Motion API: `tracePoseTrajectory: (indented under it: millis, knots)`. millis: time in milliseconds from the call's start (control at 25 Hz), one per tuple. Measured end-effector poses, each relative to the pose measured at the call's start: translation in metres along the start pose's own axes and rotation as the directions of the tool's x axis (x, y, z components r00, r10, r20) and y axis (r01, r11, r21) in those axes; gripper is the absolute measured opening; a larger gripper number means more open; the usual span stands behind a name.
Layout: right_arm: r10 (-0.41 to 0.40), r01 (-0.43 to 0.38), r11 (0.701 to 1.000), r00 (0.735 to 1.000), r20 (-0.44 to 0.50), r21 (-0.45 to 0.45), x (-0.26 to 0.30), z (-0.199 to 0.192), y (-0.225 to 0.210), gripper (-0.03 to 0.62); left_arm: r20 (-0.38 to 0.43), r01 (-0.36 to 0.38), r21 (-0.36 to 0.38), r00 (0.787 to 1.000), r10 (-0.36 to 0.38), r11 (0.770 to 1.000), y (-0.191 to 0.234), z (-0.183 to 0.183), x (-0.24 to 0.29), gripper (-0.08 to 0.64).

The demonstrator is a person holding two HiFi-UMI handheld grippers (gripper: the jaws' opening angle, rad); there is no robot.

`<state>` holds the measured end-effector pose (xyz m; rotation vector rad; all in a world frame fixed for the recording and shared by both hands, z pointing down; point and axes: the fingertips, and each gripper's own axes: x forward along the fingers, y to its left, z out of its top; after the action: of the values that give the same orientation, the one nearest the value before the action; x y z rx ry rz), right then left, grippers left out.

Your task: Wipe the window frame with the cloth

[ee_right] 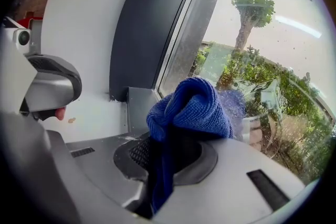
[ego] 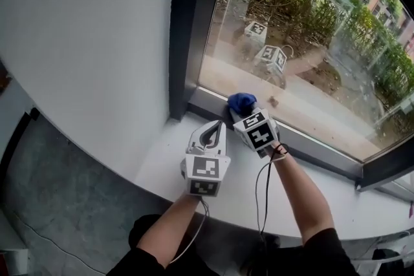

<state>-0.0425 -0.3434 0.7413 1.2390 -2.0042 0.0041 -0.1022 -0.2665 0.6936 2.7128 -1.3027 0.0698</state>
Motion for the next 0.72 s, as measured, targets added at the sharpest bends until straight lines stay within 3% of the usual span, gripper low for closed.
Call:
tracePoseTrajectory:
  millis: [440, 720]
  knots:
    - [0.030, -0.030, 0.999, 0.999, 0.012, -0.028, 0.026, 0.034, 0.015, 0.041, 0.013, -0.044, 0.007, 0.999, 0.044, 0.999, 0.024, 0.008, -0.011, 0.006]
    - [0.043, -0.043, 0.999, 0.999, -0.001, -0.013, 0.033, 0.046, 0.025, 0.041, 0.025, -0.079, -0.026, 0.997, 0.079, 0.997, 0.041, 0.011, -0.016, 0.006]
